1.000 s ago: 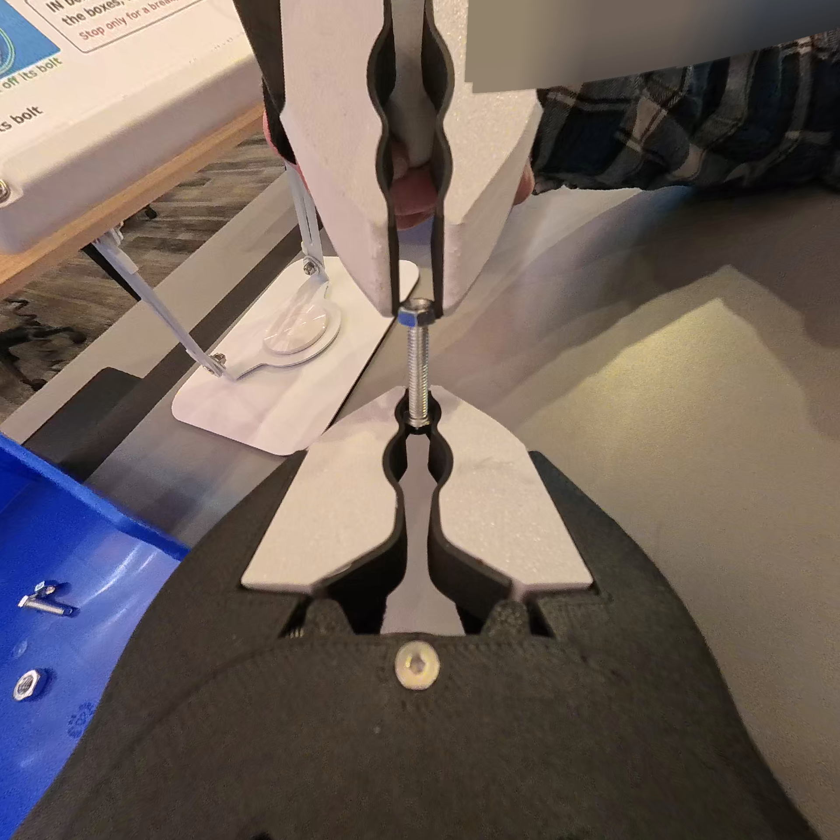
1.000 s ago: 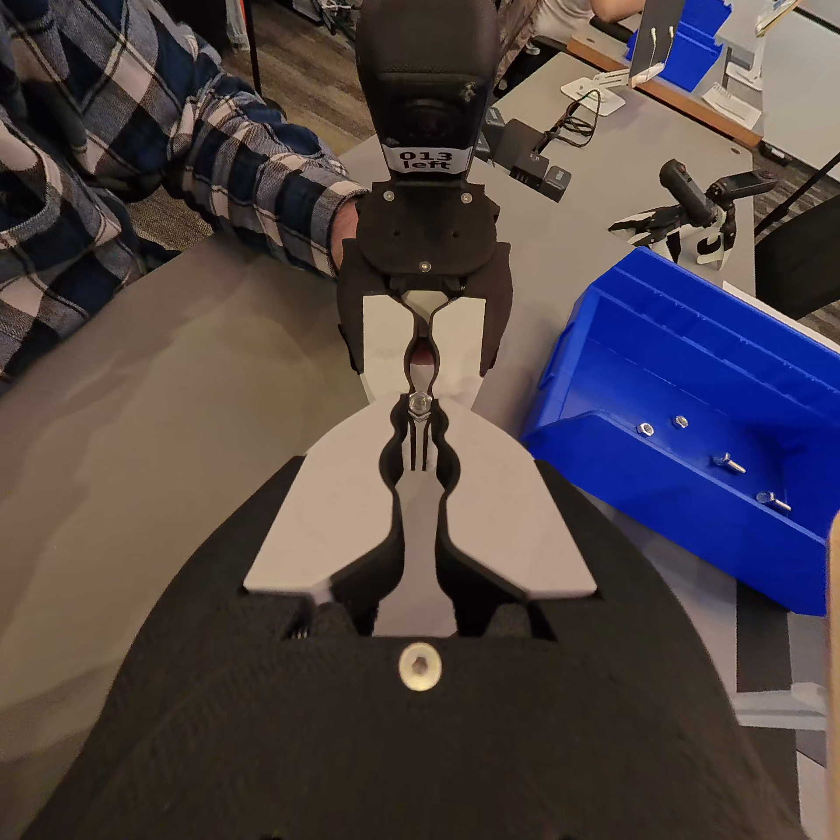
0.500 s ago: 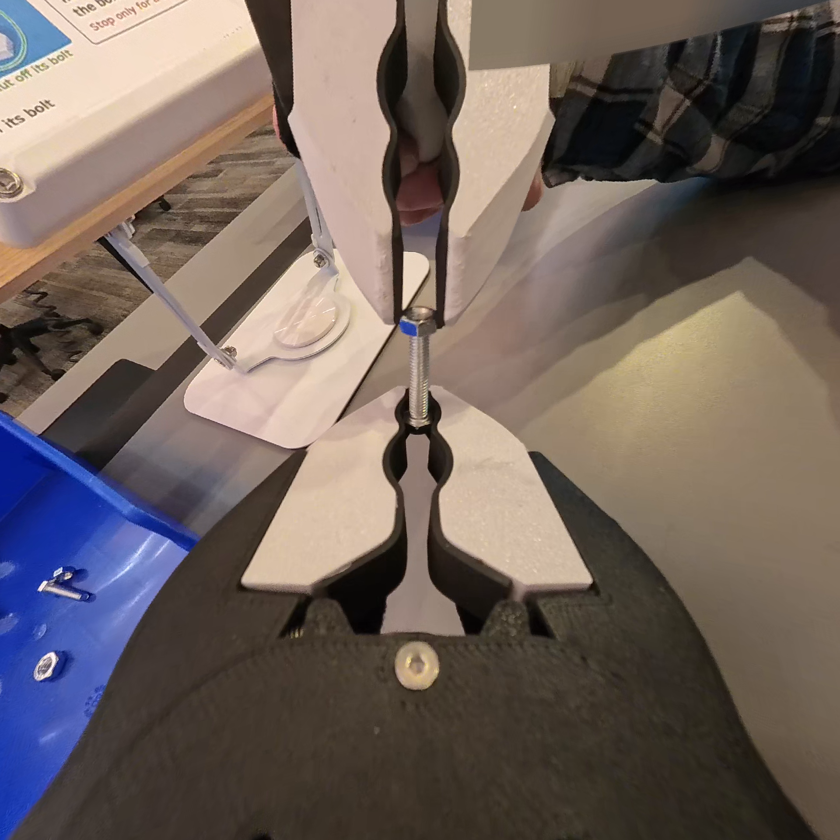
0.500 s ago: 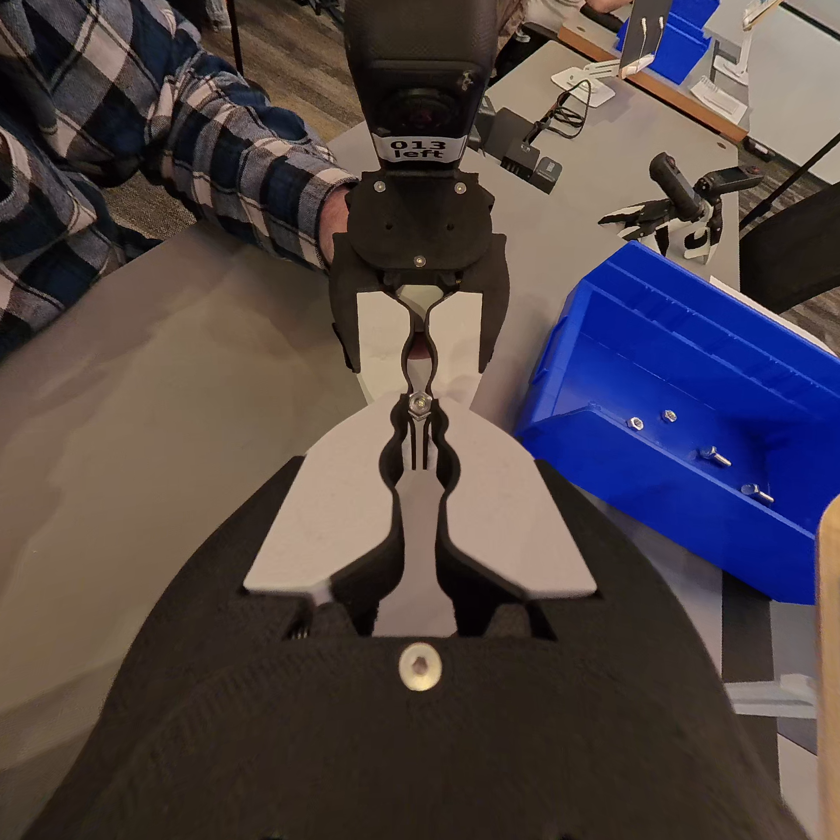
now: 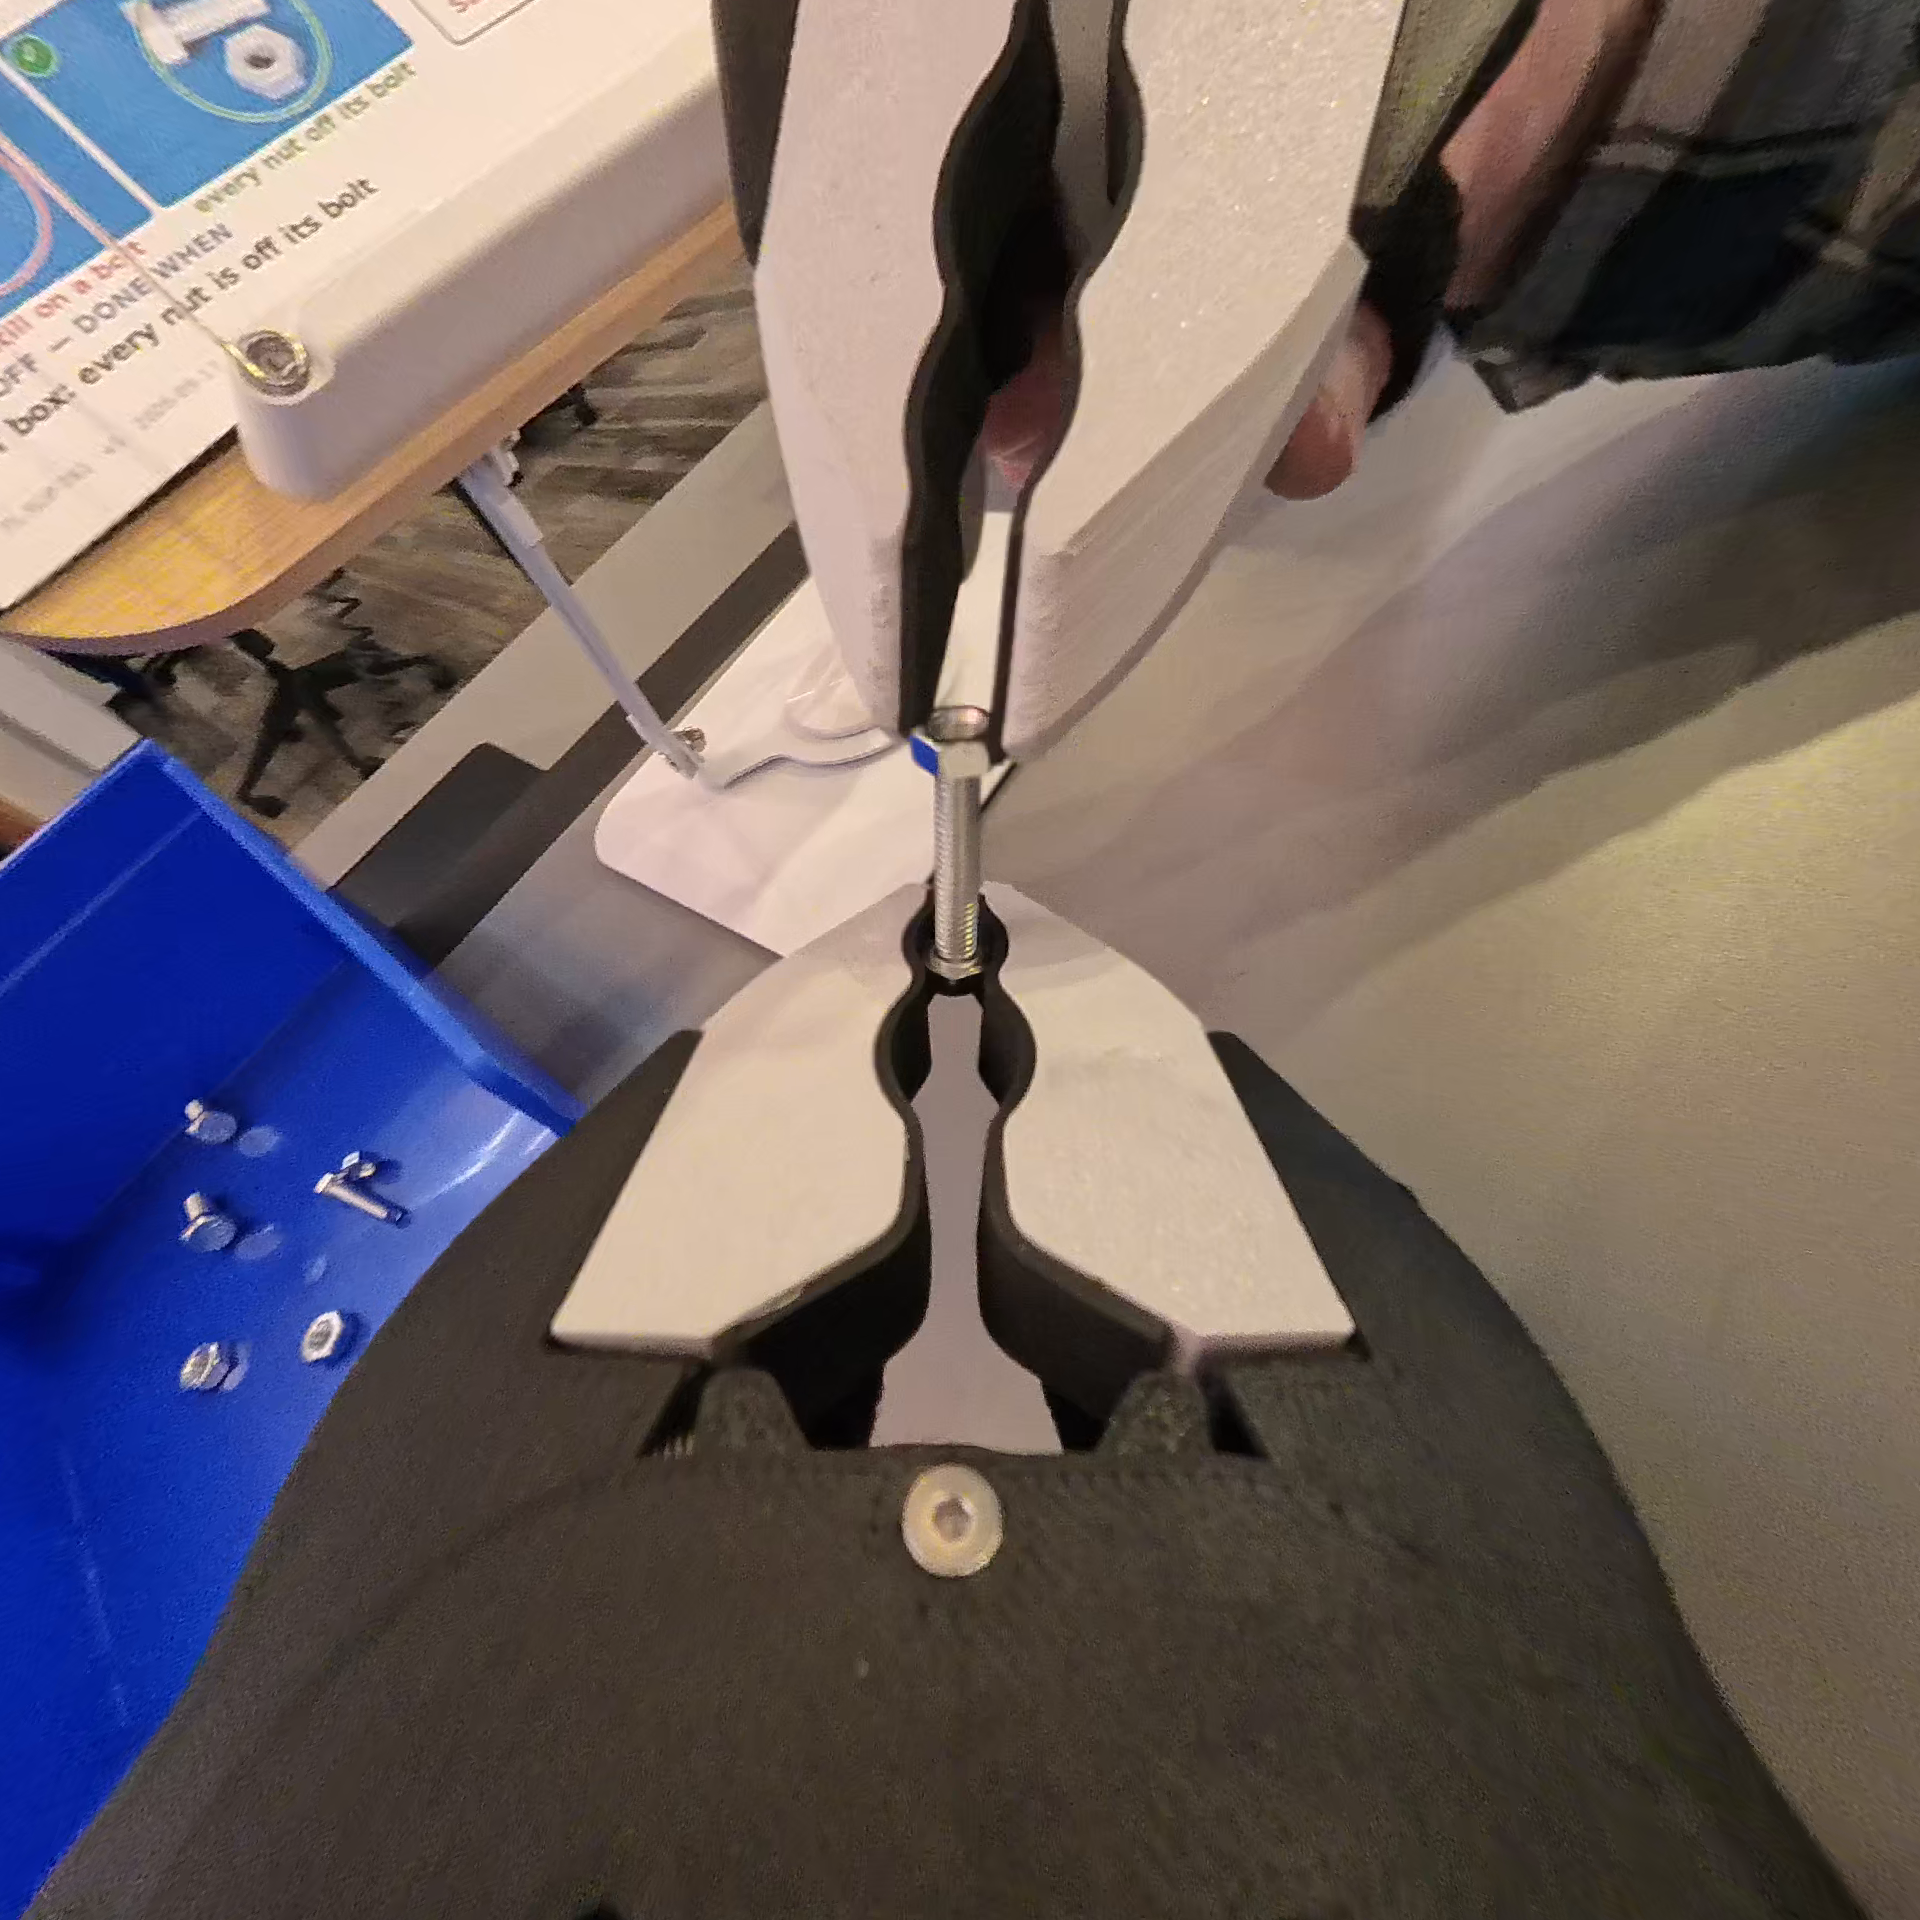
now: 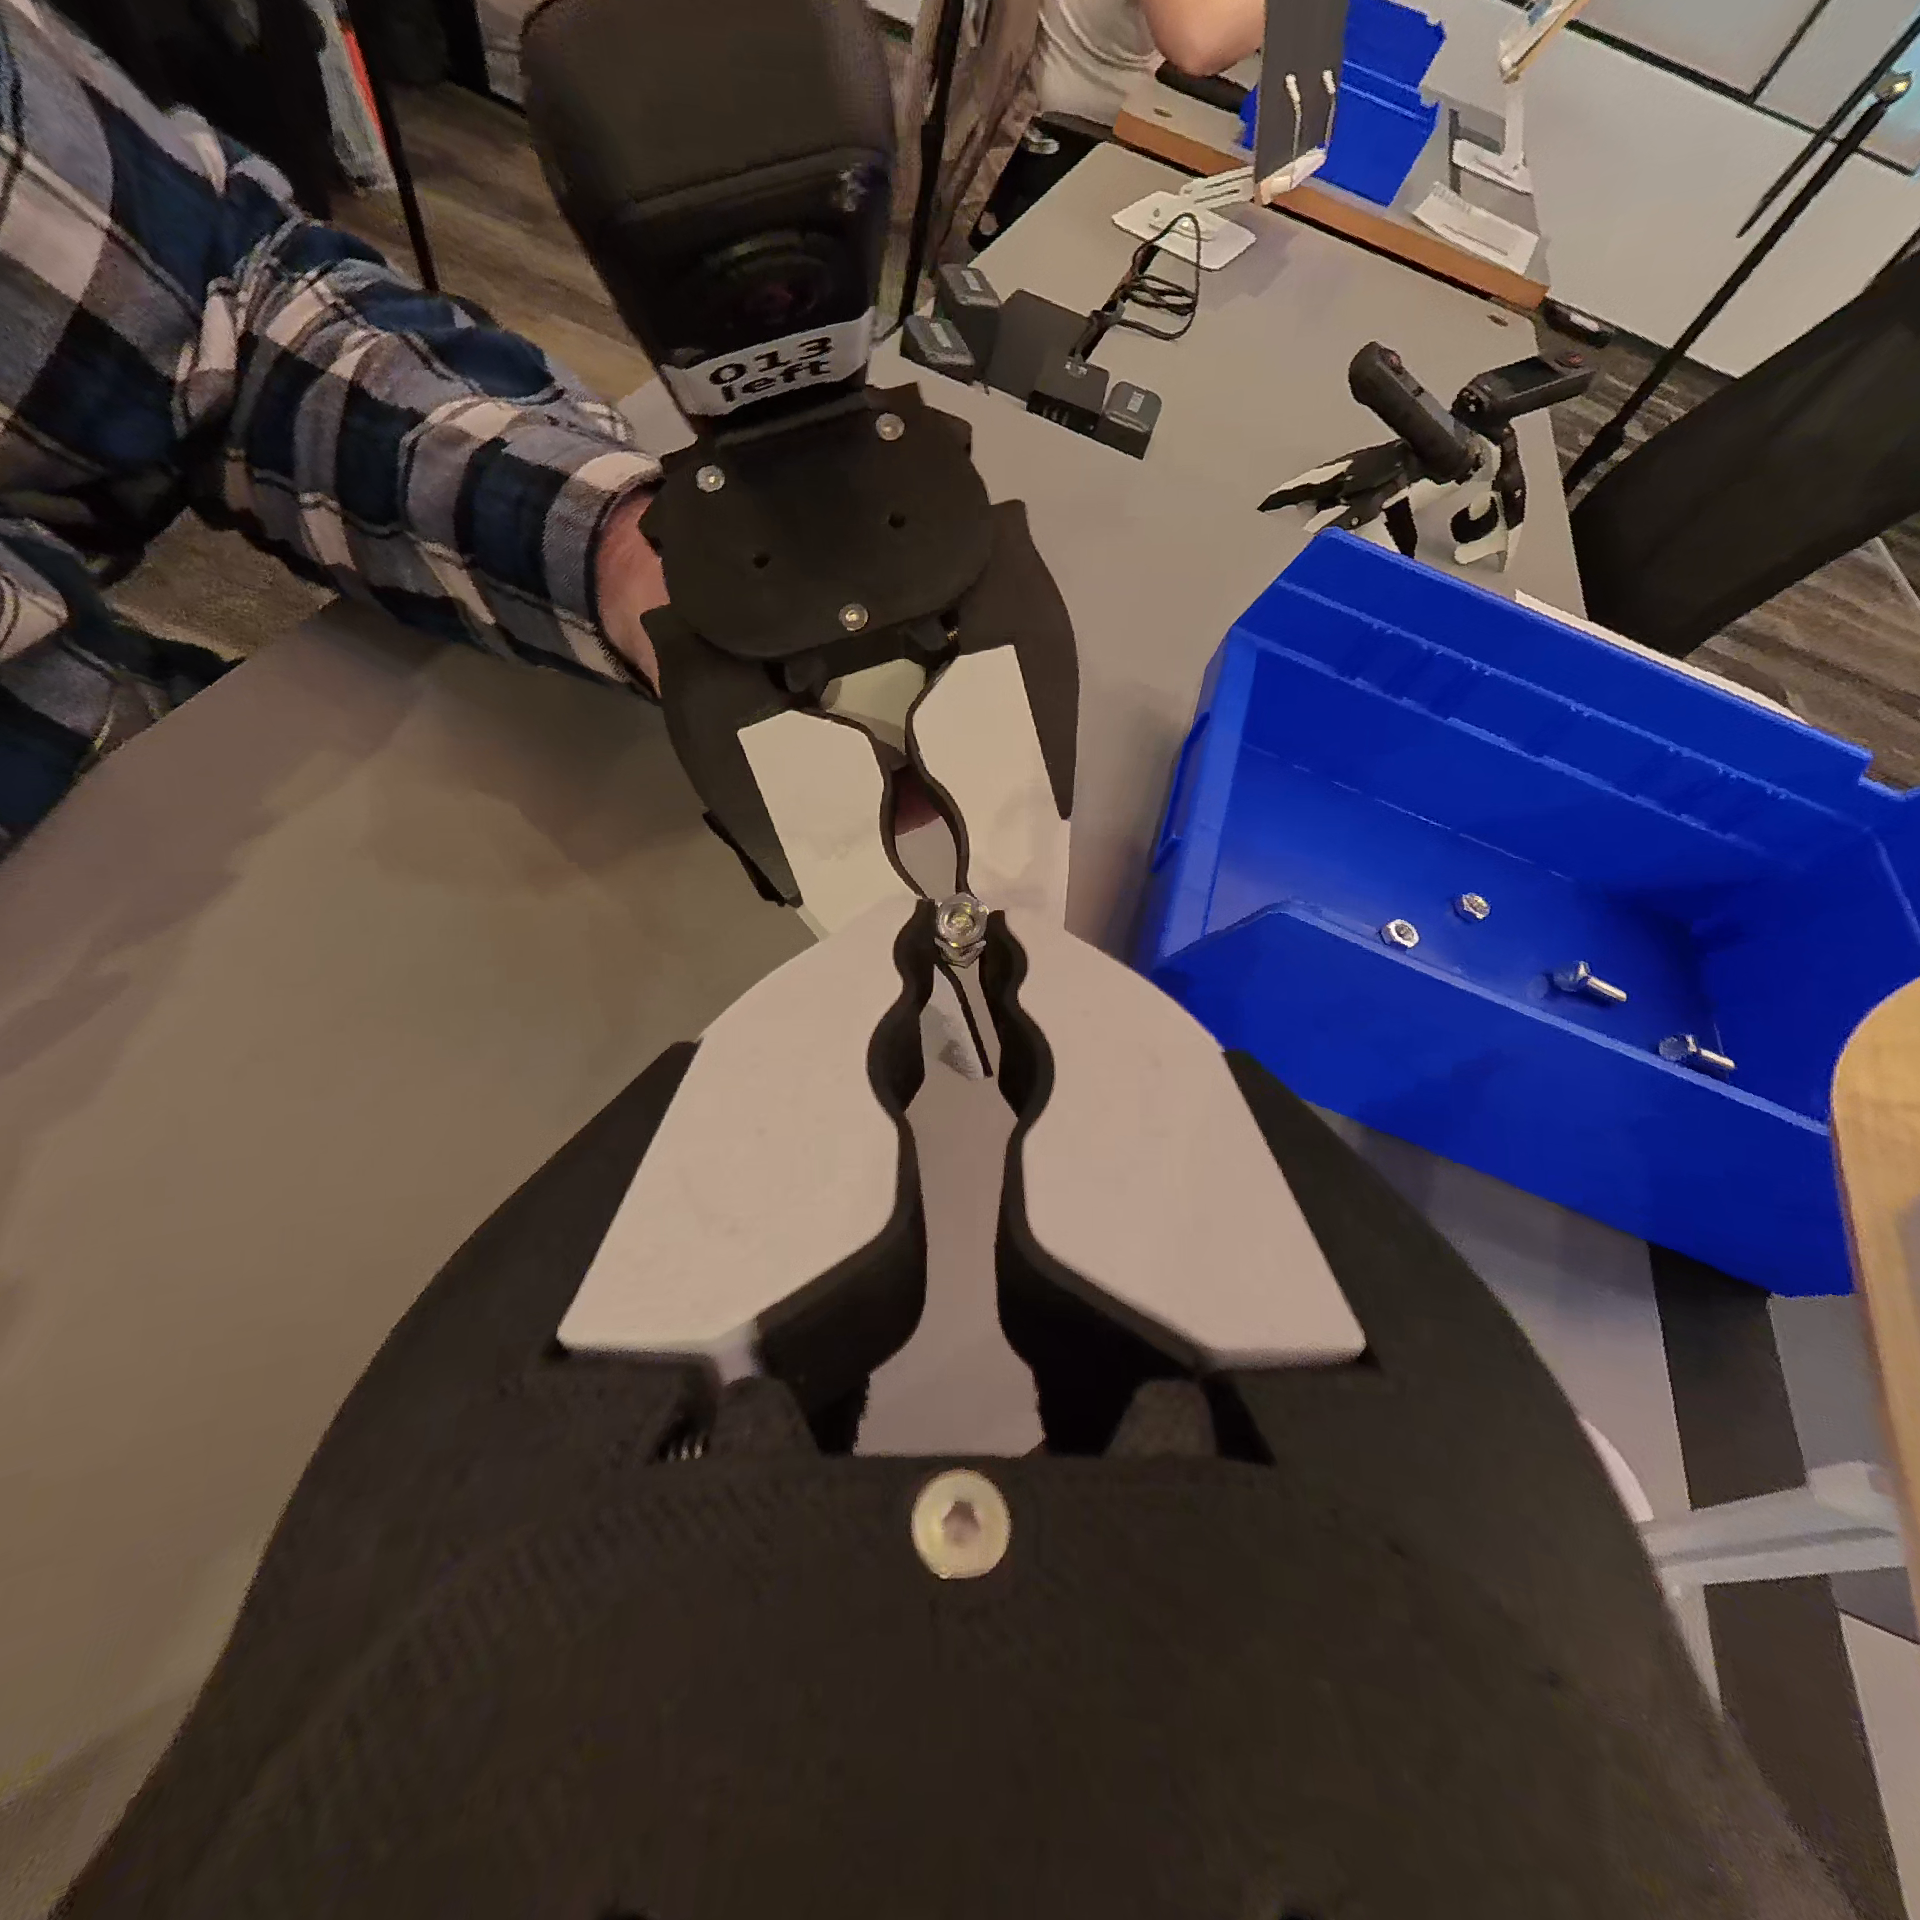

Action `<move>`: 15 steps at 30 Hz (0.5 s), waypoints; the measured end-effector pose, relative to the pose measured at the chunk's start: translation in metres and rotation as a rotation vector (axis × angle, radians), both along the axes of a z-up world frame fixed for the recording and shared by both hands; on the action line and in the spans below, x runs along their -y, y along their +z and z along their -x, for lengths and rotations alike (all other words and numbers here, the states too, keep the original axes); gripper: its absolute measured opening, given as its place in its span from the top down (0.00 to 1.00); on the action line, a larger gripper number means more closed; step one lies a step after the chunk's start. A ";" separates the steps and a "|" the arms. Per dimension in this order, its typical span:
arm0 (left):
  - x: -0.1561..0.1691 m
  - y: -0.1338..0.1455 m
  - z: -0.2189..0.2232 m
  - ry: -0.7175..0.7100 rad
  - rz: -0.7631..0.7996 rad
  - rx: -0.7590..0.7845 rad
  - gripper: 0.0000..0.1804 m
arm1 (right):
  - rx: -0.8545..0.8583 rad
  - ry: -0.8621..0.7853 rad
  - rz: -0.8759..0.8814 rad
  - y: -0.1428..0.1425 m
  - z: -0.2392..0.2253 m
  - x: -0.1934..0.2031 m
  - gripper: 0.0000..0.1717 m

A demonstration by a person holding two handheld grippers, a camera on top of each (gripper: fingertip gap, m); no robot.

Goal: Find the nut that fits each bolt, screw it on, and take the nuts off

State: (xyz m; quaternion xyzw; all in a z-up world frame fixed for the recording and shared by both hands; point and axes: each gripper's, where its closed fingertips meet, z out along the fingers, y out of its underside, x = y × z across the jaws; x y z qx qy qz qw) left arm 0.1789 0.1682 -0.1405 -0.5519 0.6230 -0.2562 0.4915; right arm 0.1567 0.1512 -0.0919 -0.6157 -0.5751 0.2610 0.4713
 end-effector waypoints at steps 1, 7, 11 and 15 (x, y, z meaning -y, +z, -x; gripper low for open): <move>-0.002 0.001 0.001 0.013 -0.002 0.006 0.98 | -0.012 -0.011 0.004 0.001 0.000 -0.002 0.94; -0.010 0.002 0.003 0.059 -0.009 0.013 0.98 | -0.073 -0.061 0.025 0.002 0.002 -0.009 0.94; -0.014 0.004 0.005 0.080 -0.019 0.022 0.98 | -0.125 -0.084 0.056 0.004 0.003 -0.013 0.94; -0.016 0.004 0.006 0.091 -0.019 0.024 0.98 | -0.156 -0.104 0.075 0.004 0.005 -0.014 0.94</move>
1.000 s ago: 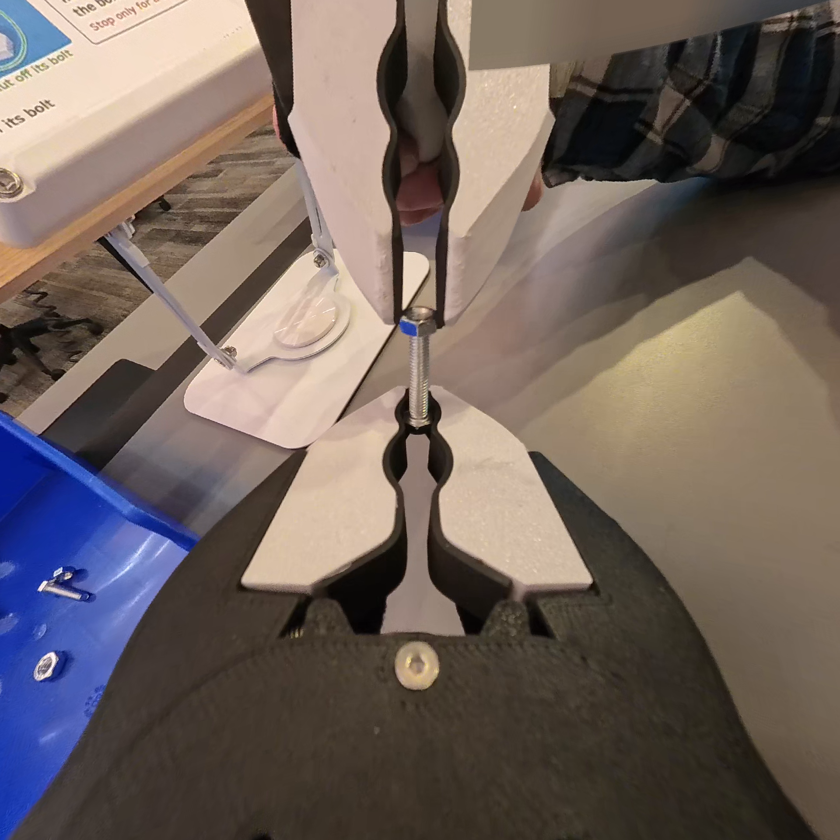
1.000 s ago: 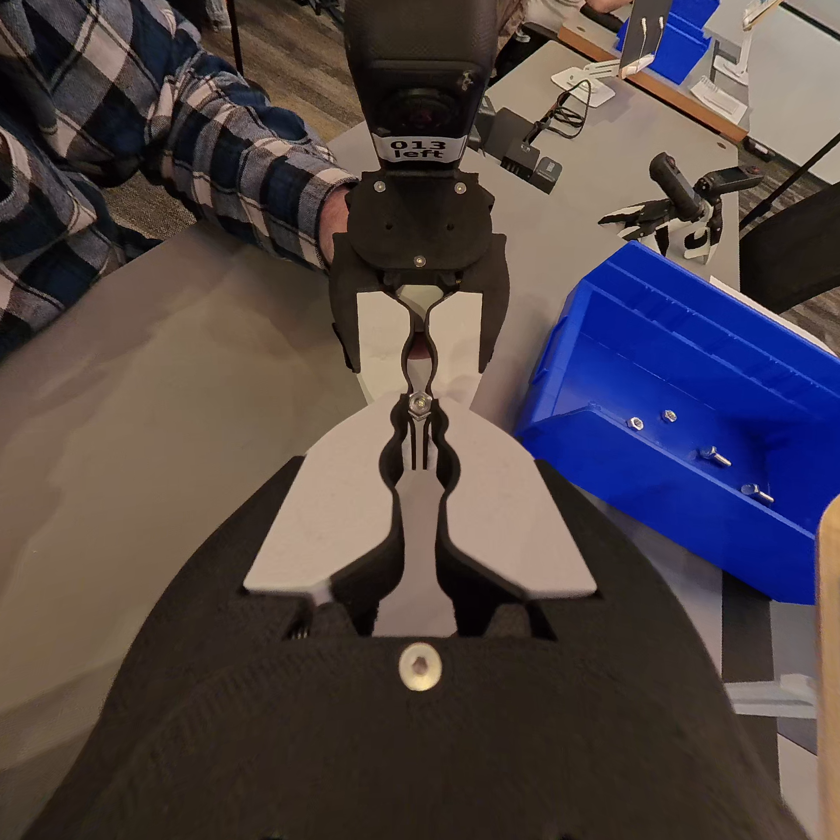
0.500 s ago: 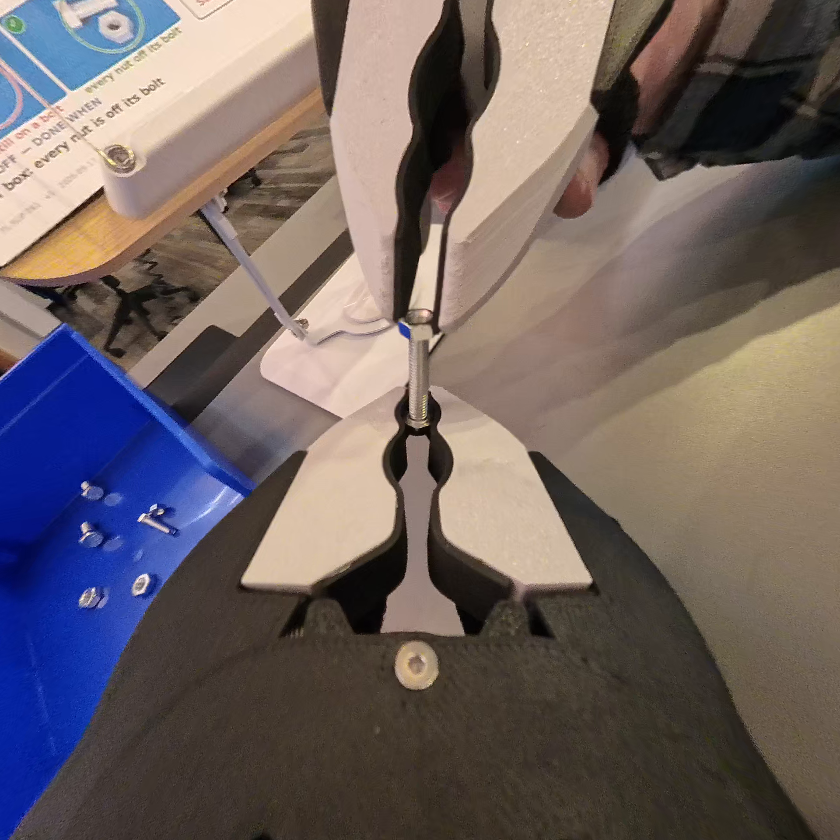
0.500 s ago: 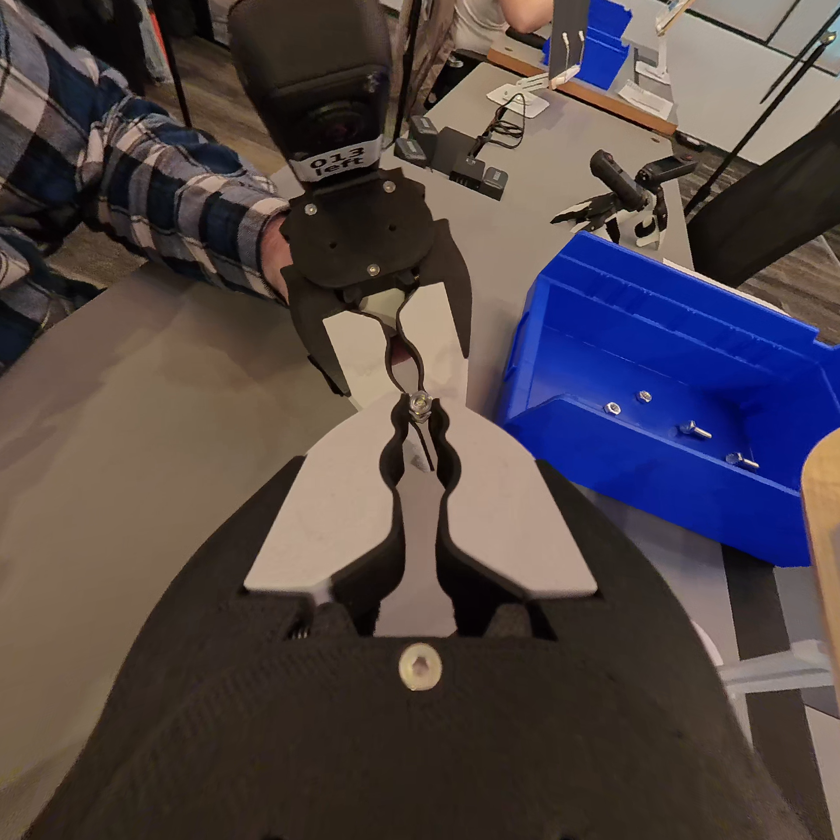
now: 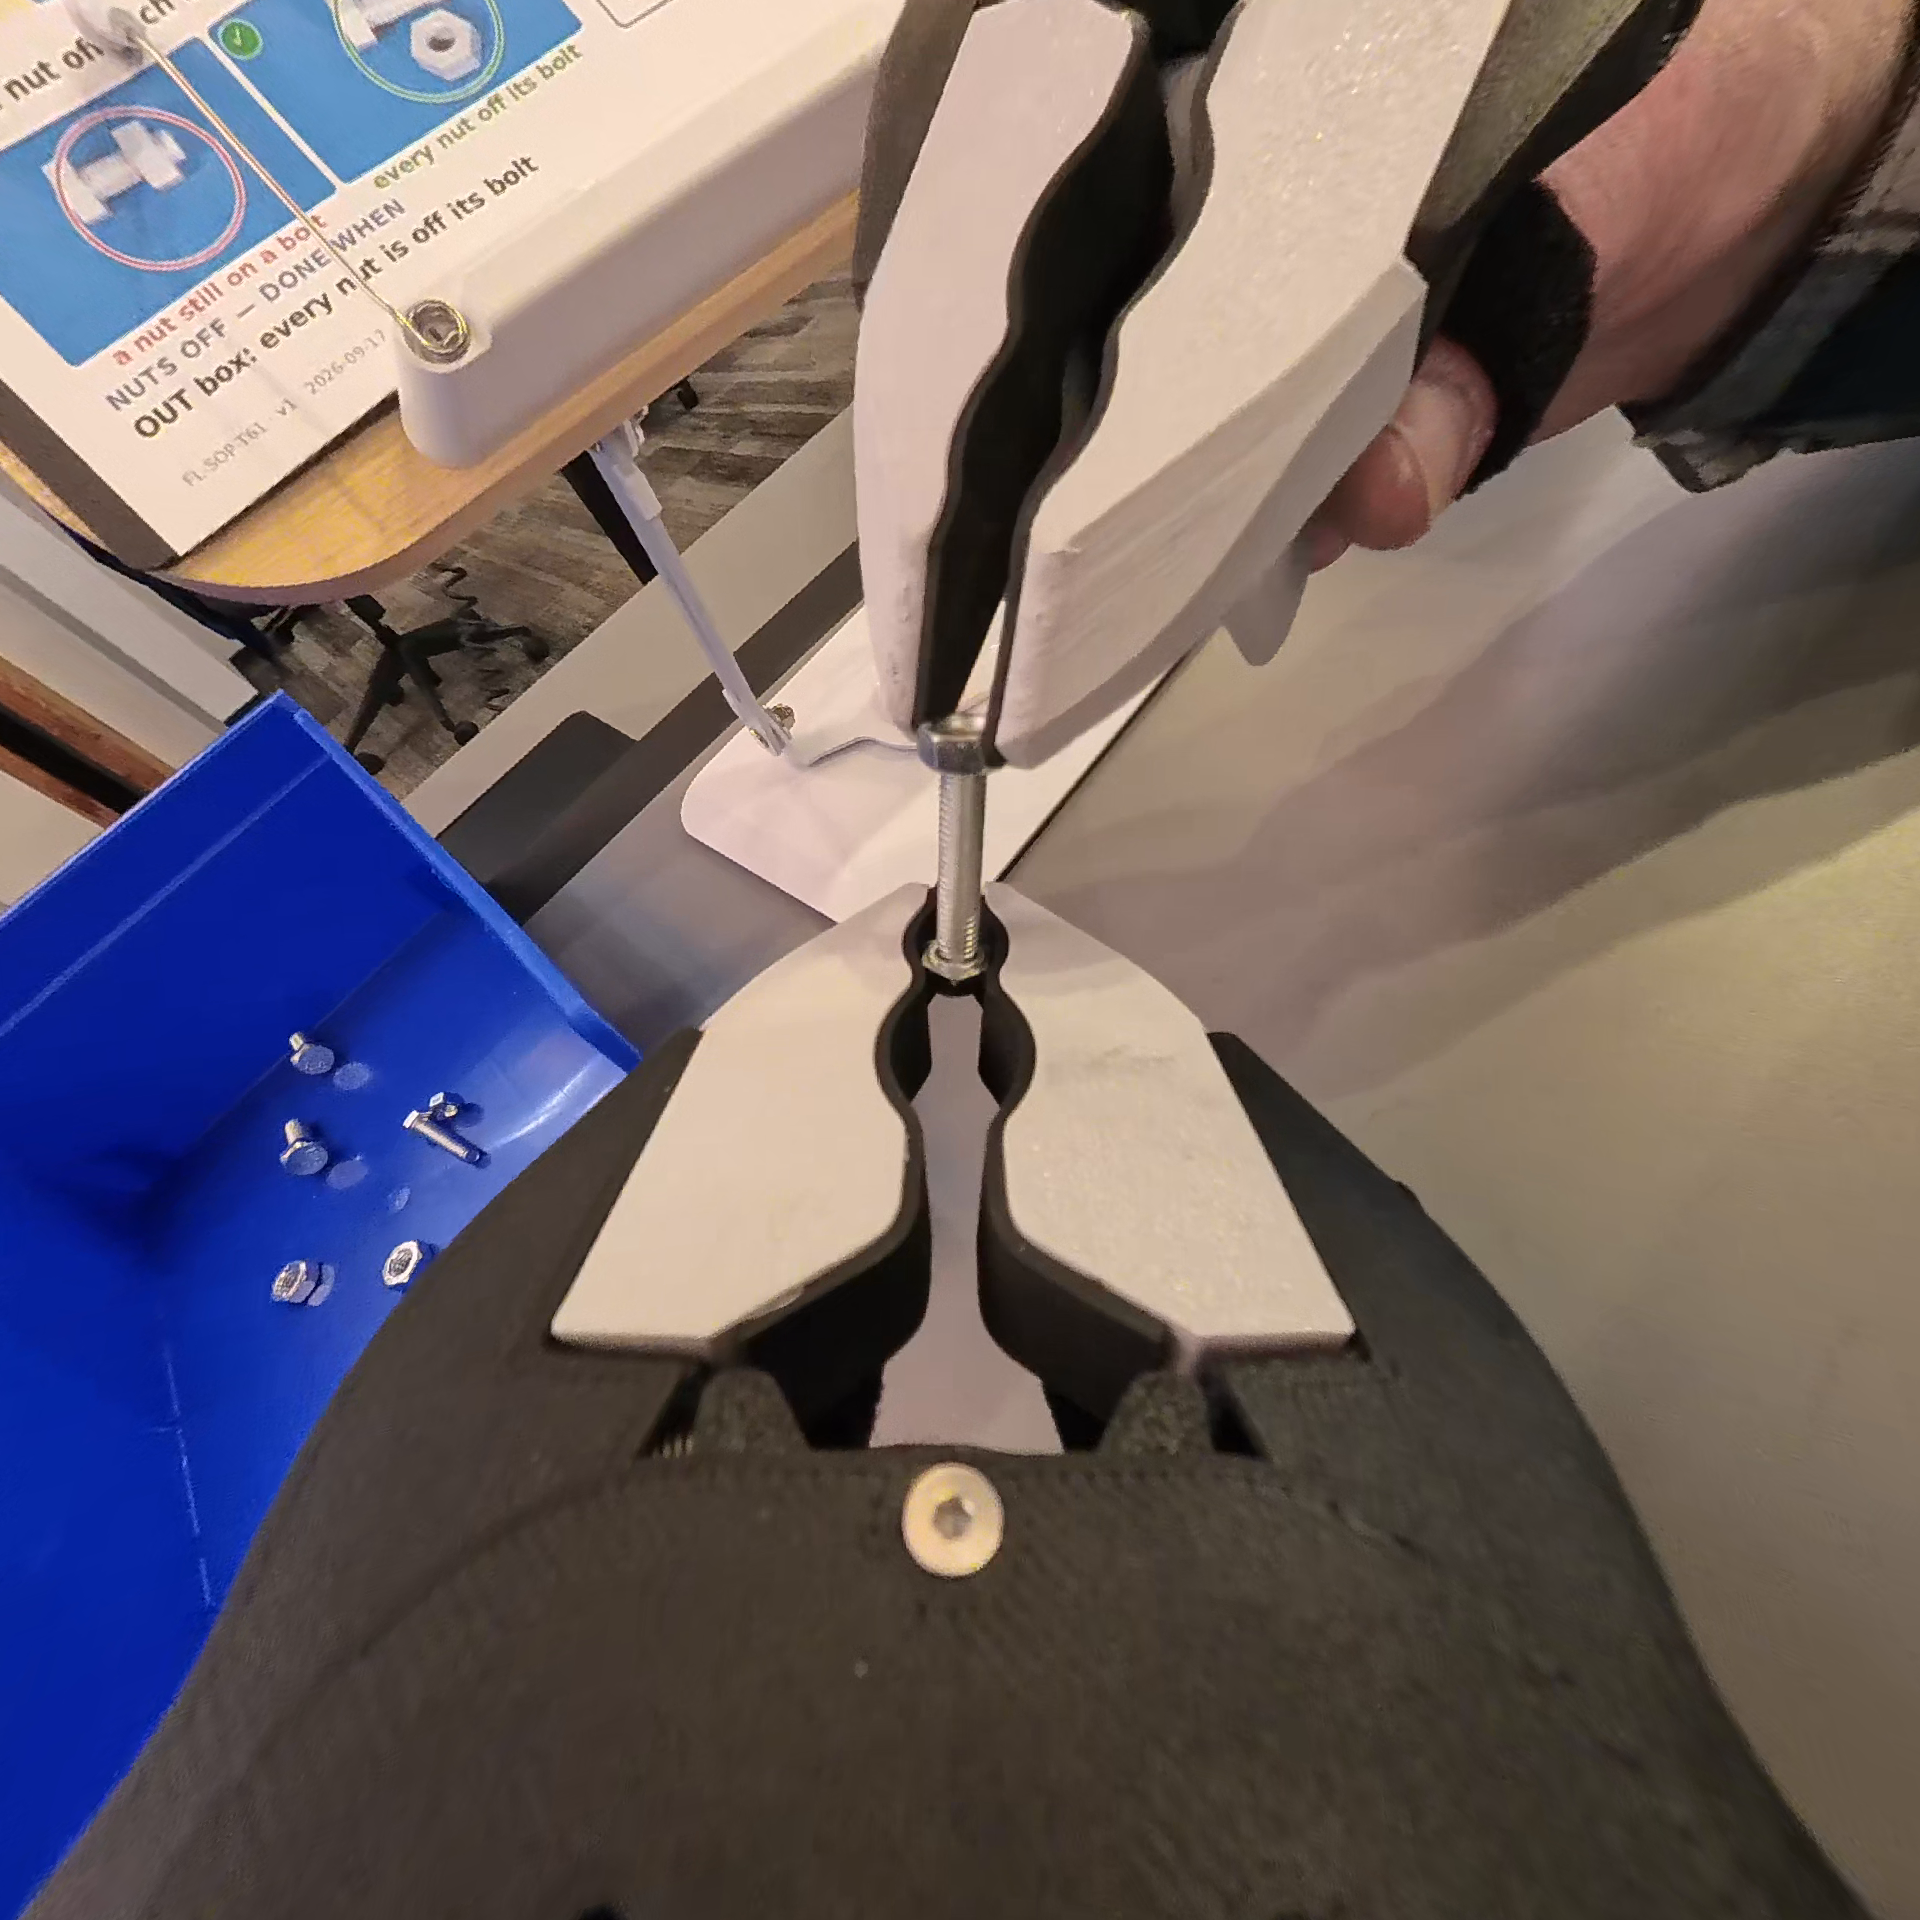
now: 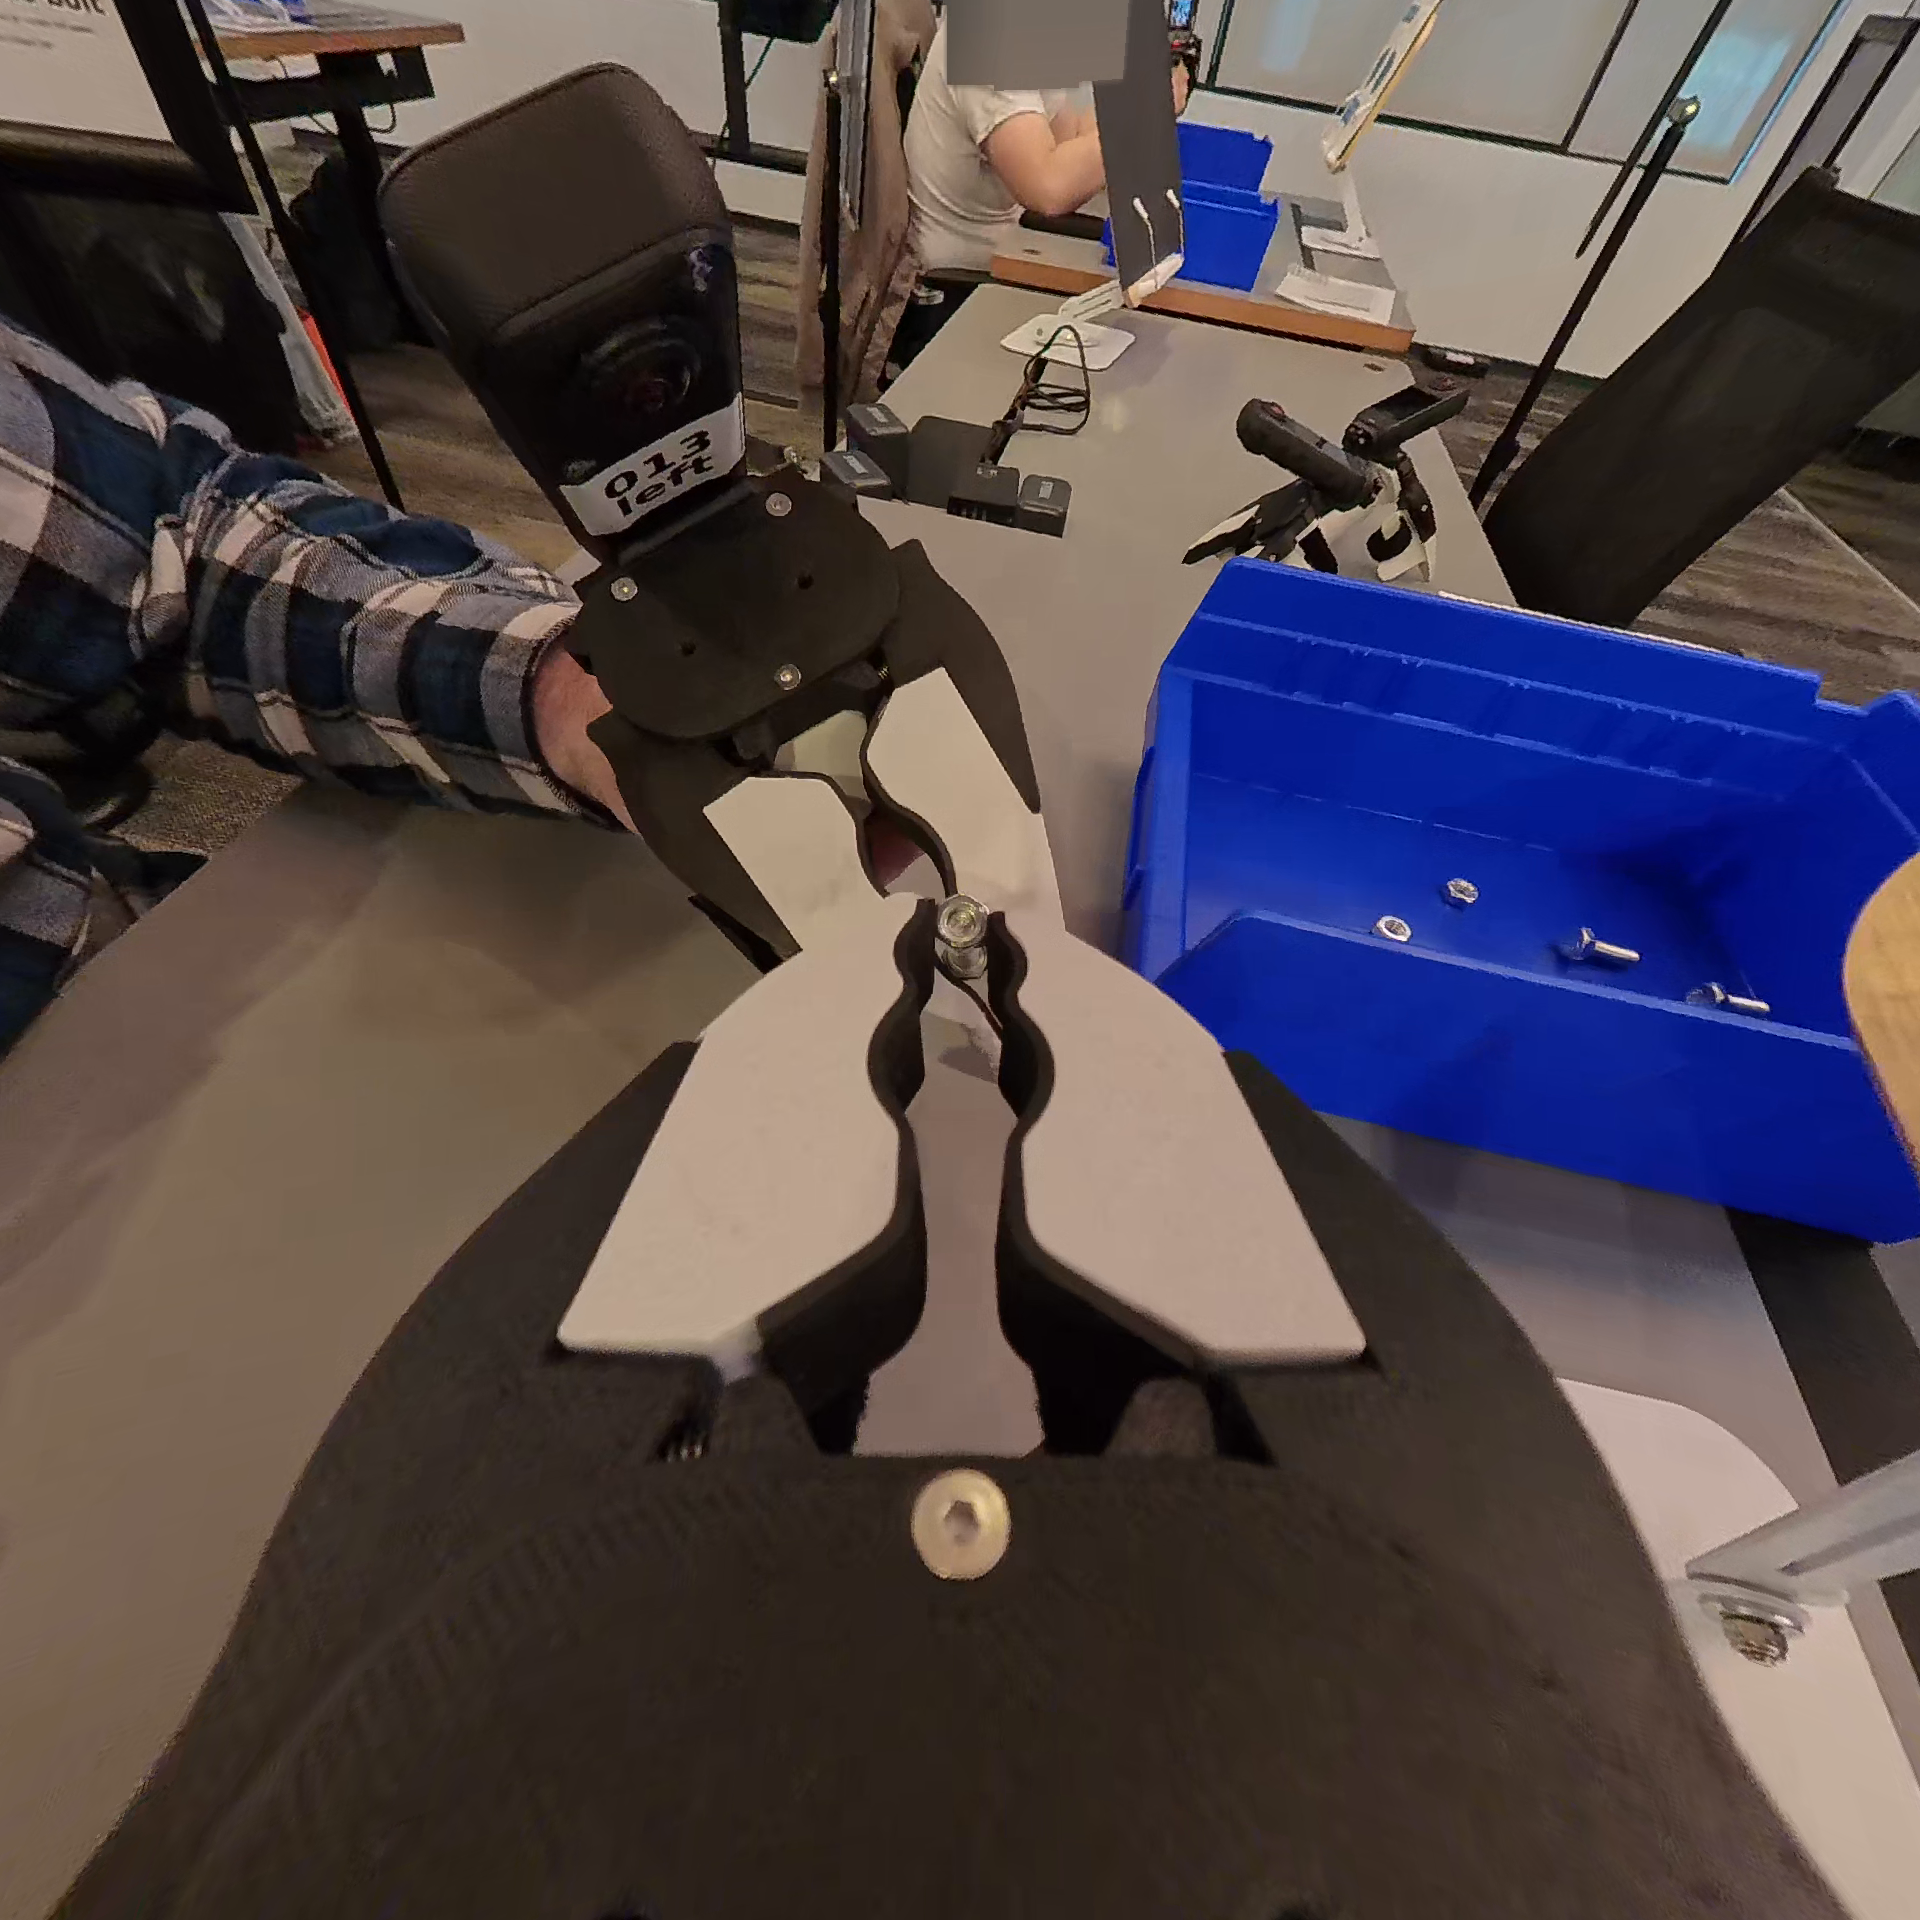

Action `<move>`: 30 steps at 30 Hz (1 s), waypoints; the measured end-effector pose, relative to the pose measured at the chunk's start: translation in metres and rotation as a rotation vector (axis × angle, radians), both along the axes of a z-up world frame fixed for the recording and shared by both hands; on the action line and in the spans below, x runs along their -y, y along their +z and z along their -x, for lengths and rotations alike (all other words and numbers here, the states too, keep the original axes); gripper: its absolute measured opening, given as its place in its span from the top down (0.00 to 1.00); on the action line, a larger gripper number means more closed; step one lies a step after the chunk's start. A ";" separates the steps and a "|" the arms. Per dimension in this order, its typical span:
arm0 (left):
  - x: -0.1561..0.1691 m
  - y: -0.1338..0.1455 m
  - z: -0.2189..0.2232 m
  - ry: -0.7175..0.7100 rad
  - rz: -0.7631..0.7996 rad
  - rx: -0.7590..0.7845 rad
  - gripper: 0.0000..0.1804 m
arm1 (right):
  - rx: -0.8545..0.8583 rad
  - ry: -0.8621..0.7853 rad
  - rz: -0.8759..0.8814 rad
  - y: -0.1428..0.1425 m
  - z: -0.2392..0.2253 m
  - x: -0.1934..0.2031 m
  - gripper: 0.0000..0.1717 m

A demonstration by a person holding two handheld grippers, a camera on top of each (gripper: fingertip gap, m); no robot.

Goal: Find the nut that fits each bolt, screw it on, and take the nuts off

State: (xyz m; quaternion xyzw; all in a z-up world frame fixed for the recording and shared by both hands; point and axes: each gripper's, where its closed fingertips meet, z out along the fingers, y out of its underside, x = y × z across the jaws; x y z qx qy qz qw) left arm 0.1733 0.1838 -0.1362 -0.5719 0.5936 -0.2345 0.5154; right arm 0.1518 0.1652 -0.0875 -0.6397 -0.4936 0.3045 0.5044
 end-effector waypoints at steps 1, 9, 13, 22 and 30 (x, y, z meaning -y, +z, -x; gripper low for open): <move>0.000 0.000 0.000 0.002 -0.002 0.003 0.98 | 0.000 -0.003 -0.001 0.000 0.000 0.000 0.94; 0.000 0.001 0.000 -0.001 0.011 0.008 0.98 | -0.005 -0.029 0.001 0.001 0.000 -0.001 0.94; 0.001 -0.001 -0.001 -0.009 0.026 0.005 0.98 | 0.005 -0.038 -0.011 0.000 0.000 -0.002 0.94; 0.003 -0.001 -0.002 -0.024 0.045 0.014 0.98 | 0.001 -0.041 -0.009 0.000 0.000 -0.004 0.92; 0.007 0.000 -0.004 -0.044 0.066 0.032 0.98 | -0.005 -0.042 -0.014 0.002 -0.001 -0.004 0.88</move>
